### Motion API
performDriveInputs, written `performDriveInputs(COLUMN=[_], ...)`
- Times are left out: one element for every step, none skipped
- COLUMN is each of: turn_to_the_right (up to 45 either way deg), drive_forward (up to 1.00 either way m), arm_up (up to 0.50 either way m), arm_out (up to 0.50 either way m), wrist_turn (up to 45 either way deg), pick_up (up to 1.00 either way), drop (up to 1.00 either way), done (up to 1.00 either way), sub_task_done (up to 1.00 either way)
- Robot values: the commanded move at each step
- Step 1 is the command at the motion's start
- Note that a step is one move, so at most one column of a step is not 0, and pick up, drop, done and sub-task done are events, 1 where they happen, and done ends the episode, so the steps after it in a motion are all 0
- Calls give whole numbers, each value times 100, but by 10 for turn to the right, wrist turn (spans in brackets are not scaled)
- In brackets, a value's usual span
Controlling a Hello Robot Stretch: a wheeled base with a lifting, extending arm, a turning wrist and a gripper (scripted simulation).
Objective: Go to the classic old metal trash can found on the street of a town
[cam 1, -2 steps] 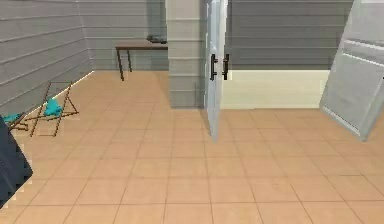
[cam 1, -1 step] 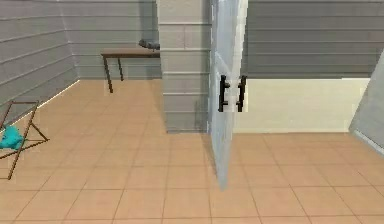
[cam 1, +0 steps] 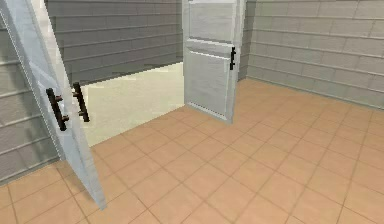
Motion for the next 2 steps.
performDriveInputs(turn_to_the_right=[30,-30], drive_forward=[0,0], arm_up=[0,0], arm_out=[0,0], wrist_turn=[0,0], pick_up=[0,0], drop=[0,0], done=[0,0], sub_task_done=[0,0])
